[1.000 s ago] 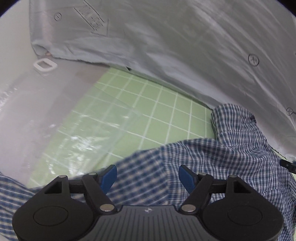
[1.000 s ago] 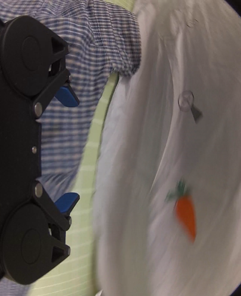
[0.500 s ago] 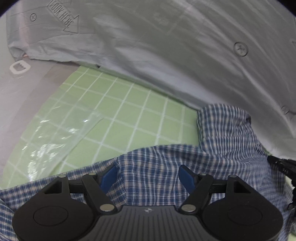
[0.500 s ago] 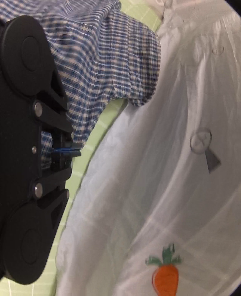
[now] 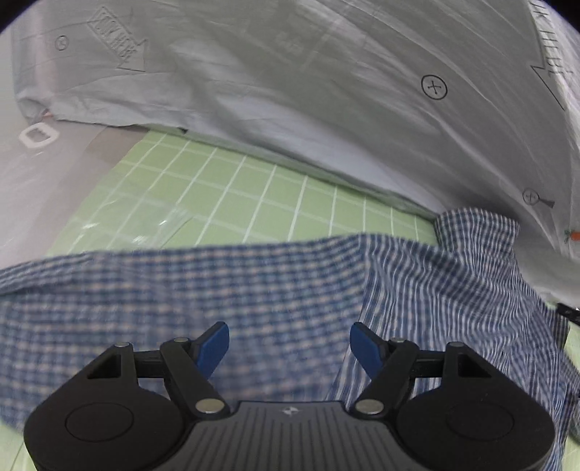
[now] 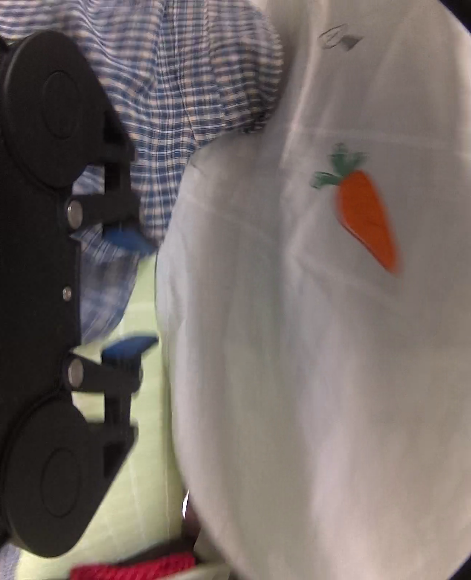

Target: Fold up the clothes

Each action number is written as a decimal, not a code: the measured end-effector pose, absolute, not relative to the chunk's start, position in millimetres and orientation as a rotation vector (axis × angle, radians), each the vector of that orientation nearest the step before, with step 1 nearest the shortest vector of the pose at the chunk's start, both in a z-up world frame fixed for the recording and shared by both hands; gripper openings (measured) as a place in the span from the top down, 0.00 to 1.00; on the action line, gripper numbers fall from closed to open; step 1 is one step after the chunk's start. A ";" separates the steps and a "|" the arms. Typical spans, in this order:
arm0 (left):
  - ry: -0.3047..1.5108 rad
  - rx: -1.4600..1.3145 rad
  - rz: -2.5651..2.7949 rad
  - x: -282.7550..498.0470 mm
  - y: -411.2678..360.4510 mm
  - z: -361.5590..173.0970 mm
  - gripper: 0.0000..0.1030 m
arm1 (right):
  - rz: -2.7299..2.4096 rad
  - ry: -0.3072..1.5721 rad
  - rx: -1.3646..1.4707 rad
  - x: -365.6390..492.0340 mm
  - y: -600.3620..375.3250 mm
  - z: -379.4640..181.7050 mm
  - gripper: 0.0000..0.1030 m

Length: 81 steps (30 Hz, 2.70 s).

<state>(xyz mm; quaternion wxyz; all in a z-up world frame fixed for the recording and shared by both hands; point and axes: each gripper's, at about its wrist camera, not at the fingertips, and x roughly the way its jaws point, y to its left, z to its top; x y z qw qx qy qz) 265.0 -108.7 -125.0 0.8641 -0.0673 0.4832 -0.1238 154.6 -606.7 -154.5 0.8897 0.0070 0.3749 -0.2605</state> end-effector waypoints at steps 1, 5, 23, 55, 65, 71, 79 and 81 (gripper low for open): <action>1.020 -0.142 -0.255 255.0 -102.7 -123.3 0.28 | -0.541 0.764 0.044 137.7 -603.0 -148.6 0.39; 1.048 -0.136 -0.232 209.6 -79.0 -116.8 0.28 | -0.519 0.763 0.162 54.0 -582.9 -132.4 0.32; 1.207 -0.174 -0.117 1.8 -0.2 -154.2 0.27 | -0.613 0.966 0.447 -220.7 -541.0 -174.1 0.33; 1.166 -0.104 -0.161 -21.8 -97.9 -146.9 0.27 | -0.589 0.963 0.438 -248.7 -557.5 -169.3 0.49; 1.195 -0.069 -0.179 -27.5 -106.5 -154.2 0.27 | -0.530 0.978 0.395 -254.8 -549.9 -169.0 0.98; 1.210 -0.062 -0.180 -28.1 -102.7 -158.4 0.27 | -0.599 0.976 0.405 -265.1 -543.4 -162.6 0.99; 1.220 -0.059 -0.166 -26.8 -100.8 -159.7 0.26 | -0.626 0.986 0.454 -265.4 -542.8 -163.8 0.97; 1.222 -0.058 -0.162 -26.3 -100.6 -159.8 0.25 | -0.622 0.998 0.442 -261.5 -543.5 -163.8 0.85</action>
